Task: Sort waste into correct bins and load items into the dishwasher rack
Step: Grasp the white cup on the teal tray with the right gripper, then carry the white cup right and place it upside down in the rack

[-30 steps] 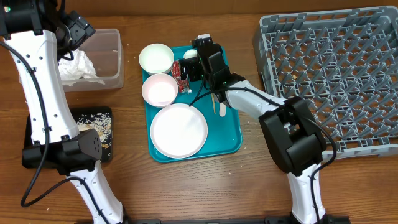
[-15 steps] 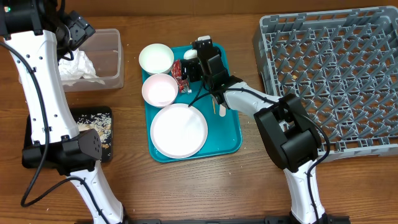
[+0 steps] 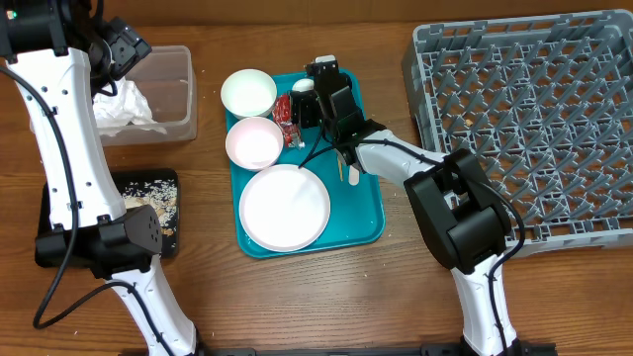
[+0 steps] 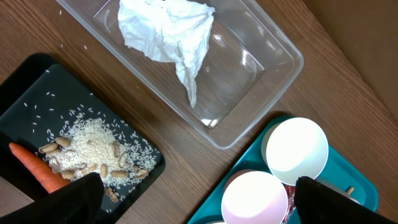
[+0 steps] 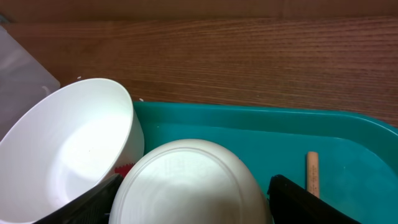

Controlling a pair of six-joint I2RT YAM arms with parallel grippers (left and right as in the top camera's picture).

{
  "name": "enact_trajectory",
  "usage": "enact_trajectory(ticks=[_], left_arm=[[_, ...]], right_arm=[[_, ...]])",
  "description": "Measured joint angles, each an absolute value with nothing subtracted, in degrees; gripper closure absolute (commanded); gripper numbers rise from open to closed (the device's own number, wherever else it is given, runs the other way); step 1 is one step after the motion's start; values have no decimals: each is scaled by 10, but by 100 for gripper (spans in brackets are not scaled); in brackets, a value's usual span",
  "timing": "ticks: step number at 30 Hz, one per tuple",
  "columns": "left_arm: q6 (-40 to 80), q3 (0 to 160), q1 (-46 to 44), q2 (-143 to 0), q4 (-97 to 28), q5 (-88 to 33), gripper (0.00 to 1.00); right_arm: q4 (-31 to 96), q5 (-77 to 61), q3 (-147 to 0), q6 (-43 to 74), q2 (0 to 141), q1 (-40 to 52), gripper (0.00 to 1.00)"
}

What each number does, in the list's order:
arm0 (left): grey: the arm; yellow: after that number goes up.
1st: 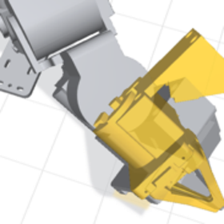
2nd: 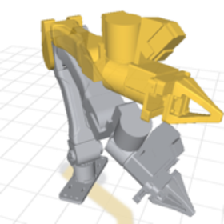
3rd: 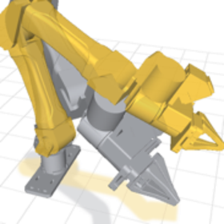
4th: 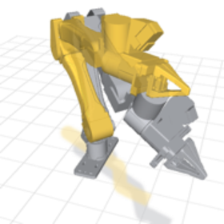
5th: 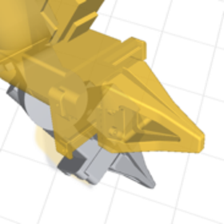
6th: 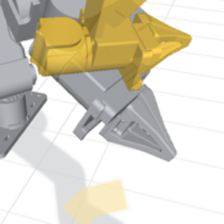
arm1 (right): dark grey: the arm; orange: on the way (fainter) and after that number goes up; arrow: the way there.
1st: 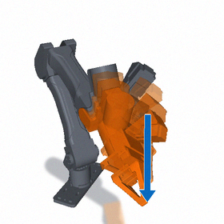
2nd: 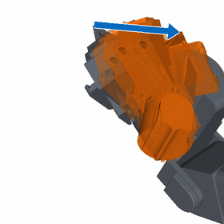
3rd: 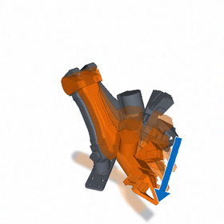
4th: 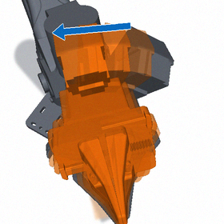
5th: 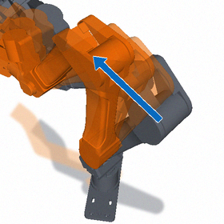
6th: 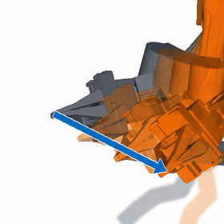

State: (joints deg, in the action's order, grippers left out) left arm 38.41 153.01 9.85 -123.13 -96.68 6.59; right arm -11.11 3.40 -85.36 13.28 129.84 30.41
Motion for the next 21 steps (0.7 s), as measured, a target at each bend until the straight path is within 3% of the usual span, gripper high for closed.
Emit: enact_trajectory(ticks=[8,21], left_arm=[[384,1530,98,-1231,-967,66,0],[384,1530,98,-1231,-967,66,0]], right_arm=[[-81,35,-854,133,1275,300,43],[28,34,-854,135,1063,219,44]])
